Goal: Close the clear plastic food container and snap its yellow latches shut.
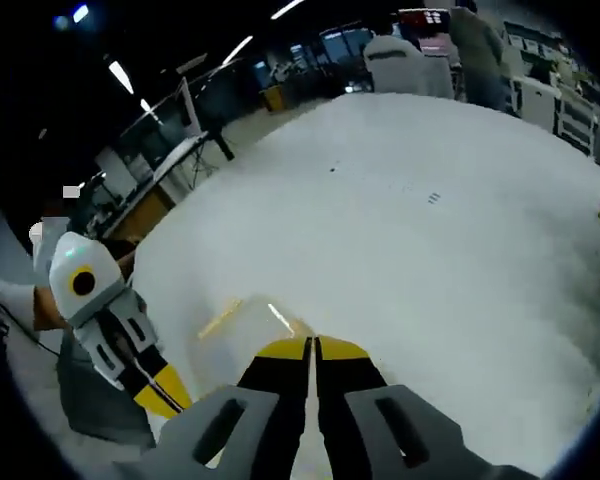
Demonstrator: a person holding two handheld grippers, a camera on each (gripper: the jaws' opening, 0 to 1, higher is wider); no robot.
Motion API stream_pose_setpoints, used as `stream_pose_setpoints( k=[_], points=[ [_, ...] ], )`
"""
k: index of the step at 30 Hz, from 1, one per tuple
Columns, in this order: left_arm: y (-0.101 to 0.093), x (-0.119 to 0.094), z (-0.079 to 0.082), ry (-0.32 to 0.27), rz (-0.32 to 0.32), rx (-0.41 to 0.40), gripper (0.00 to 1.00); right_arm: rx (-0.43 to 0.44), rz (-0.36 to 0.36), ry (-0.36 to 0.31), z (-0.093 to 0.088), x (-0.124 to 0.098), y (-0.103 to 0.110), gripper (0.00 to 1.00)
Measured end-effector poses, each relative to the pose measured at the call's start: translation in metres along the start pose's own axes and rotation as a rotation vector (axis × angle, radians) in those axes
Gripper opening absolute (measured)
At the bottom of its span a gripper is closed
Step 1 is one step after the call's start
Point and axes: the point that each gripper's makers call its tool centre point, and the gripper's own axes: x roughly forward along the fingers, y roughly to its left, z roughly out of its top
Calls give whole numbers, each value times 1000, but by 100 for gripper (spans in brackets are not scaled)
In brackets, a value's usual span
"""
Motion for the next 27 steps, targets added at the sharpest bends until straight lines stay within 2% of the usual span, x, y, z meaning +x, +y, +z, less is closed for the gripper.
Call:
stream_pose_setpoints(
  k=[1,2,3,4,5,6,8,9,12,16,19,22,24,26,27],
  points=[
    [-2,0,0,18,-2,73,0,-81,2,54,-3,0,2,8],
    [-4,1,1,29,-13,112,0,-139,-13,102,-7,1,0,13],
    [-9,3,2,38,-37,143,0,-219,-36,192,-15,1,-4,17],
    [-10,4,2,44,-44,144,0,-277,-34,232,-17,2,-4,20],
    [-9,5,3,49,-41,144,2,-308,-27,254,-18,3,-3,21],
    [-7,7,4,58,-32,174,7,-338,5,292,-20,4,4,23],
    [-6,8,5,69,-23,218,9,-362,72,351,-25,5,16,27],
    [-5,8,5,72,-16,229,11,-385,80,377,-27,5,18,29],
    [-4,9,3,101,-14,297,13,-509,46,441,-24,8,11,31],
    [-2,11,2,90,-6,273,13,-513,87,492,-29,13,16,35],
    [-2,11,0,93,-6,281,13,-533,74,515,-30,20,12,38],
    [-1,10,0,92,3,306,13,-542,114,534,-31,21,14,35],
    [-1,10,0,94,-4,316,13,-549,94,548,-30,22,11,37],
    [1,12,-3,119,0,350,15,-549,85,563,-32,22,11,37],
    [6,13,-4,145,20,392,15,-557,96,578,-34,22,14,35]
  ],
)
